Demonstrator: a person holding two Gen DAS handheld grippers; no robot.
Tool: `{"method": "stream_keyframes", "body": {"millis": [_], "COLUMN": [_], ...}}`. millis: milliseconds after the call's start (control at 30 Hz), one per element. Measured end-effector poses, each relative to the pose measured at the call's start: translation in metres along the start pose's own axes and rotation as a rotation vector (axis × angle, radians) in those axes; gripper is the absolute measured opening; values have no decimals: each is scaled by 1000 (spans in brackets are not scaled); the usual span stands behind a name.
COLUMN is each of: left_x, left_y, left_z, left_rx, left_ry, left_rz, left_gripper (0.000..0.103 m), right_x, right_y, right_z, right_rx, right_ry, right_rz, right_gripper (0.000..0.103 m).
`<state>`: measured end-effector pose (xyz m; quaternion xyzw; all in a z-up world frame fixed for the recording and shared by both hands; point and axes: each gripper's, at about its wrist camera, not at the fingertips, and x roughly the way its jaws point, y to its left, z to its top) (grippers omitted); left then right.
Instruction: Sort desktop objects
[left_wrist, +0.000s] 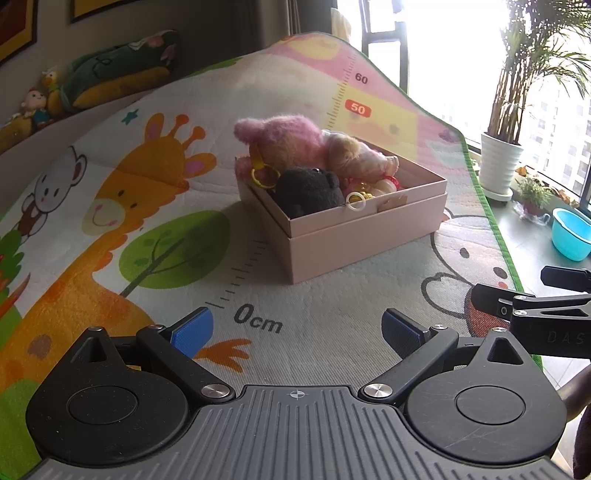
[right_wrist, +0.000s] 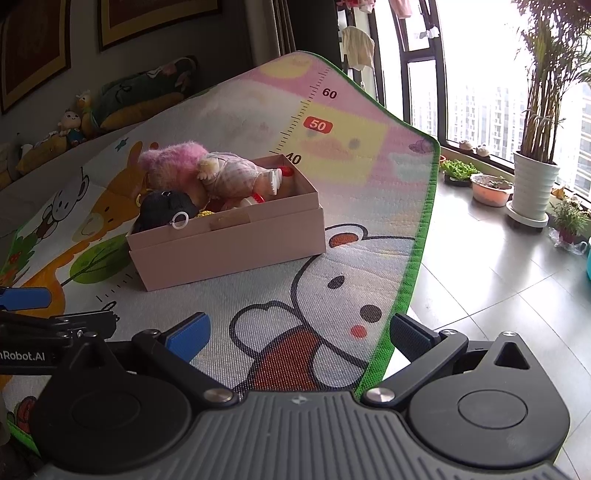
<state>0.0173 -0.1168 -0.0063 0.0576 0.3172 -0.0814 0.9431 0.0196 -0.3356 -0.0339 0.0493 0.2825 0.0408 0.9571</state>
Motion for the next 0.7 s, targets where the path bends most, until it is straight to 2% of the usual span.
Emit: {"method": "stream_keyframes", "body": {"millis": [500,700], "left_x": [0,2], "left_y": [3,4], "left_z": [0,3], "left_rx": [-20,-15], "left_ry": [-4,-15], "left_rz": [7,-24], "left_gripper": [100,100], "right_x": [2,1], "right_y": [0,-1], "right_z": [-2,-1], "right_rx": [2,-1], "right_ry": [8,9], "right_rz": [-1,-9], "right_gripper": [103,103]}}
